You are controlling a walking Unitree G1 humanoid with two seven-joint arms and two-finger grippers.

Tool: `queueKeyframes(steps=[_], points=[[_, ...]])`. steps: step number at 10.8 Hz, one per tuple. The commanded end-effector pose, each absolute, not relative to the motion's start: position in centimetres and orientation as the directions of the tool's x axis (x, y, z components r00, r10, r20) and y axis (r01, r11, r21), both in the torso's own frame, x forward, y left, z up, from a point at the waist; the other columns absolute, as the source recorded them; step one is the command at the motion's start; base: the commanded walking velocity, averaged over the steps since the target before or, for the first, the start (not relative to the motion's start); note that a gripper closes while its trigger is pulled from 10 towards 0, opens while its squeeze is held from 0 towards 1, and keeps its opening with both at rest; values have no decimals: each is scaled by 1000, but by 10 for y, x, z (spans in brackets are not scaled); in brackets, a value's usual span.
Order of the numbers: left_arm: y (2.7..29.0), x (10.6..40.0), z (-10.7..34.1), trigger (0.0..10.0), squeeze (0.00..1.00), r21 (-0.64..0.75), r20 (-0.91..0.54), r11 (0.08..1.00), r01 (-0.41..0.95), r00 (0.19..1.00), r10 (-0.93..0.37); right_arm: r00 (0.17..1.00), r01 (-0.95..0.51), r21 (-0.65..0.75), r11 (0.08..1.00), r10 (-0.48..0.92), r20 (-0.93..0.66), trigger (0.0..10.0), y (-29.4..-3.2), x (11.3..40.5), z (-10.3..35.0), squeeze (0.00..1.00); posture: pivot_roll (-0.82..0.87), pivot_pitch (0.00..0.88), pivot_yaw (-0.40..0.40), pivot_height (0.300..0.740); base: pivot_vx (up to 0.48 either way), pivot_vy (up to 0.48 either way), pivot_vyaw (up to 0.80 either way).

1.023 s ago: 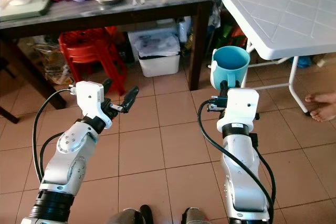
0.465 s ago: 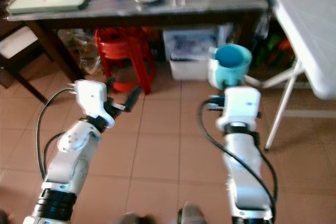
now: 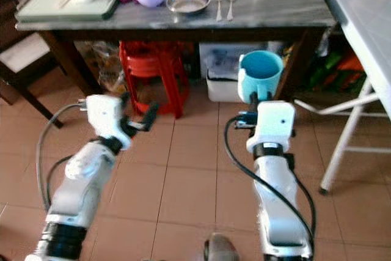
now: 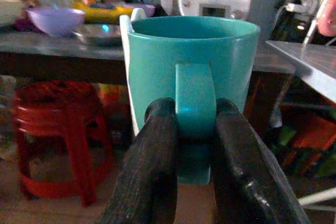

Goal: Setting the table

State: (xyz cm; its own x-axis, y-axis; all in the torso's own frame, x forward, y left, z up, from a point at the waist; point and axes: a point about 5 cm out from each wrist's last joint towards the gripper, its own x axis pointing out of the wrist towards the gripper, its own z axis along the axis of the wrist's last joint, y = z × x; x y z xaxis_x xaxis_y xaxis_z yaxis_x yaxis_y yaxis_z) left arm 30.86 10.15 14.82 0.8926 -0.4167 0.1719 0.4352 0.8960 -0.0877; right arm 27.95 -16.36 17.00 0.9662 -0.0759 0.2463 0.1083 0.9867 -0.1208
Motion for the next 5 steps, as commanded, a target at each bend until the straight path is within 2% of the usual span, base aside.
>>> queueKeyframes(steps=[1,5], points=[[109,309,150,10000,0,-68,173,905,419,899,-403,956,111,-111,988,-76,283,10000,-163,278,178,0,-174,175,63,740,375,0,0],[103,308,150,10000,0,-65,174,897,437,890,-421,957,113,-110,987,-78,280,10000,-163,278,177,0,-175,171,66,740,373,0,0]])
